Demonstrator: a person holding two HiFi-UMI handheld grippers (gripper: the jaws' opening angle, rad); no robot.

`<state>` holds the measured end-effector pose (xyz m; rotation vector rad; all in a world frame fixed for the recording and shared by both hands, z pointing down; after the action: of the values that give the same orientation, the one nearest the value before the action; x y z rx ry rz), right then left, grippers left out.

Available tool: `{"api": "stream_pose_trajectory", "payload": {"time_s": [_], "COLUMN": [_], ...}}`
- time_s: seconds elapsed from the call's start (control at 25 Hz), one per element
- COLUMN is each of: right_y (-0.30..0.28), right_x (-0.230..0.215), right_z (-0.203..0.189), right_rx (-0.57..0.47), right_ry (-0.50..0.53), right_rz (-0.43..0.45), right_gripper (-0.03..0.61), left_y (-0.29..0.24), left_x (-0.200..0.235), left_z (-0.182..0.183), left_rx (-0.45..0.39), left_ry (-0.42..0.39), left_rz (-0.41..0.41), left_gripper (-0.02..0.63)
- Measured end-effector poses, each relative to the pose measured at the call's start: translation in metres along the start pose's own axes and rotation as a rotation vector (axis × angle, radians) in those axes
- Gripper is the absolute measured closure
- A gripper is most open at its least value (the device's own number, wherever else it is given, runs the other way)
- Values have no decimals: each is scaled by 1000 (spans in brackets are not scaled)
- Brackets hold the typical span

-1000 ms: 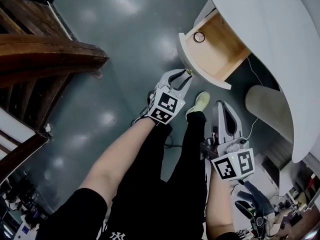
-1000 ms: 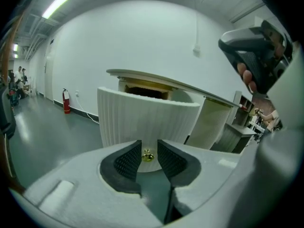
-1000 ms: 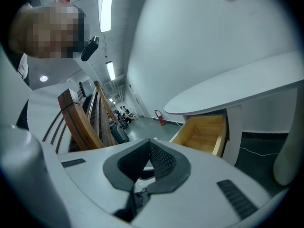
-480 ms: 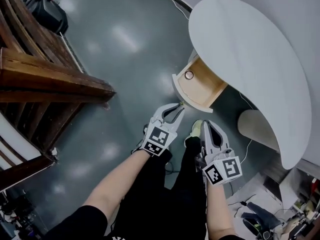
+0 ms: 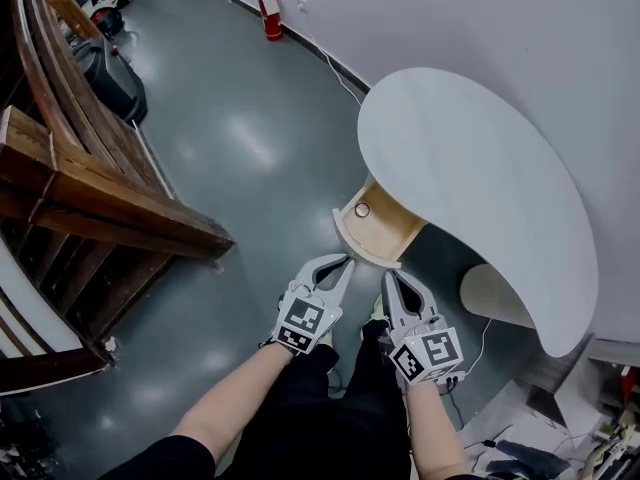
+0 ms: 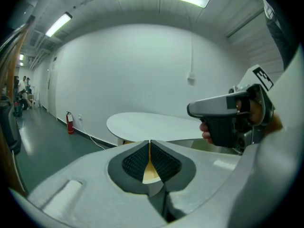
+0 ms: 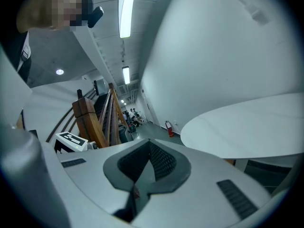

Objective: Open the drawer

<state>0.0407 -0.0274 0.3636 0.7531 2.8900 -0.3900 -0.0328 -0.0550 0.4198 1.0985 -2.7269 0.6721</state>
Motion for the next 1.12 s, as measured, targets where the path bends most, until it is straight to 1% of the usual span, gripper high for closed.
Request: {"api": "stream_pose_trajectory", "payload": {"time_s": [0.12,0.28,0.44,0.72,0.96,1.12], "right_y": [0,0,-2,-1,3,3], "right_x": [2,3,7,6,6,4], "right_z": [19,47,75,112,150,167], "right_rx": [-10,-25,-39,-69,-103,-118], "right_ry": [26,67,95,130,160,183], "right_rz": [2,14,12,5,7,-6], "right_gripper": [563,563,563,563,563,565], "left_y": [8,19,30,45,53,57], "left_x": [-8,-21,-26,-34,-52,-58], "left_z": [23,59,91,143,182,204], "left_rx": [-8,-43,-74,-134,-189,-215], "left_ry": [8,30,23,26,36,23], "left_rz": [2,-16,-28,-51,-81,-94], "left_gripper": [603,603,604,604,604,604]}}
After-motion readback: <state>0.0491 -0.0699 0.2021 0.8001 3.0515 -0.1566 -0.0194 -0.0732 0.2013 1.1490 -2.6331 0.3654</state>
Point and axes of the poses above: the fingertips, and each gripper's own axes: y backward along the fingers, x to its left, z out of its top, the point moved 1 cm from there along y, backward along the fingers, and after that the axes turned 10 degrees about y, right-handed, at the moved point
